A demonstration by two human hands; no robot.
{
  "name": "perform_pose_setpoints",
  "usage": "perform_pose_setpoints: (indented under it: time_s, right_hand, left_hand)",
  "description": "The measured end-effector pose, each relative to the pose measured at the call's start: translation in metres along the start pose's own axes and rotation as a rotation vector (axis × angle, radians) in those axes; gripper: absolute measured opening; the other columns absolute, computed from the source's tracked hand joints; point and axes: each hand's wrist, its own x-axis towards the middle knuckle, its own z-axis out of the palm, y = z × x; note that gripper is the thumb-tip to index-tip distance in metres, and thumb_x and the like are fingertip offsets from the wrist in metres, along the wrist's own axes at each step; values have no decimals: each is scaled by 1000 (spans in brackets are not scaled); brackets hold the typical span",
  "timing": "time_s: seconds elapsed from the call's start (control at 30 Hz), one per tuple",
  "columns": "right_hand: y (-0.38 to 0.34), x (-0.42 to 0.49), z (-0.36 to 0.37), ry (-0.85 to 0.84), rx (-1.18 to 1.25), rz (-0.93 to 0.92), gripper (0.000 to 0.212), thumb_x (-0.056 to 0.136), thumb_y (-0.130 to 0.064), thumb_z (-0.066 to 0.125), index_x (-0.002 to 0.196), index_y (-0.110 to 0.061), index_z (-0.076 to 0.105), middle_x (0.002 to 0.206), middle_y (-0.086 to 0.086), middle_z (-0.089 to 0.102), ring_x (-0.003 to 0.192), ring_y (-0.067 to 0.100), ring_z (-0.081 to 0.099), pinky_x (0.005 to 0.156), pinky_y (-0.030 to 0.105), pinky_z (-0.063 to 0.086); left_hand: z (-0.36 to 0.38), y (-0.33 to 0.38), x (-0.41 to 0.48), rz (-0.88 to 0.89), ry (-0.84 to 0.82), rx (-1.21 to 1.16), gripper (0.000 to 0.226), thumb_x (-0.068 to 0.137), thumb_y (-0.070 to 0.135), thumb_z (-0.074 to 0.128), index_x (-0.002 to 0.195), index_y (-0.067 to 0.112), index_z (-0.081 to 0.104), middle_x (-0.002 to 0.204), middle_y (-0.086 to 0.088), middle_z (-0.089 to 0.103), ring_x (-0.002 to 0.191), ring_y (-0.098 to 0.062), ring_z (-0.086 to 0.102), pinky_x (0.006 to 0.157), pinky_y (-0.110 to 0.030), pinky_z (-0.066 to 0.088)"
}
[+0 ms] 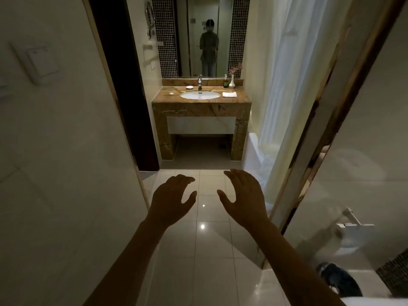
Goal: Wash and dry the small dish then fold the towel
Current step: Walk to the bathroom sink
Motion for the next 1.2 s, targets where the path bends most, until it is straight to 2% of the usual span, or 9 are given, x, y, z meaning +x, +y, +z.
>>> perform_pose_setpoints:
  time_s: [0.23,0.37,0.5,0.63,0.77,1.03,1.2]
  right_hand:
    - [20,63,36,18,-13,-2,57,87,-51,58,133,-19,50,138,4,55,131,24,47,111,41,34]
    - [36,111,58,49,-42,-3,57,87,-52,57,132,-19,51,135,3,56,129,22,49,110,41,38]
    - [44,170,78,52,-86,-1,57,87,-53,56,133,-18,51,135,3,56,129,21,48,110,39,37]
    - [48,225,100,69,-96,20,56,87,-49,59,131,-15,53,134,7,58,128,24,50,109,40,38]
    - [59,268,124,65,-85,45,55,87,-48,59,131,-15,54,133,6,58,128,23,49,109,38,36]
    - [111,358,179,33,-67,46,55,87,-48,59,130,-16,52,131,7,58,125,25,51,106,43,42]
    - [156,435,212,4,-51,60,59,87,-49,57,136,-17,48,138,6,54,131,25,46,110,42,37]
  left_hand:
    - [35,-39,51,9,-26,8,40,88,42,58,120,17,62,113,-1,67,98,-15,64,79,-27,53]
    - [58,-79,90,21,12,7,41,87,43,60,119,17,62,111,0,68,96,-15,66,77,-24,49]
    - [76,-116,149,40,24,2,43,85,45,56,116,16,62,108,-3,68,93,-17,66,75,-27,51]
    - [93,-144,214,99,18,11,42,87,42,59,119,14,60,111,-7,68,98,-21,65,81,-28,48]
    - [113,-163,266,149,5,-11,44,87,43,54,121,15,58,111,-7,67,99,-22,65,79,-30,51]
    - [173,-197,363,120,-29,-38,43,90,43,53,124,17,54,115,-5,64,103,-20,61,77,-29,48]
    - [209,-215,438,102,-41,-15,43,89,44,53,125,19,53,116,-2,63,103,-16,59,75,-24,41]
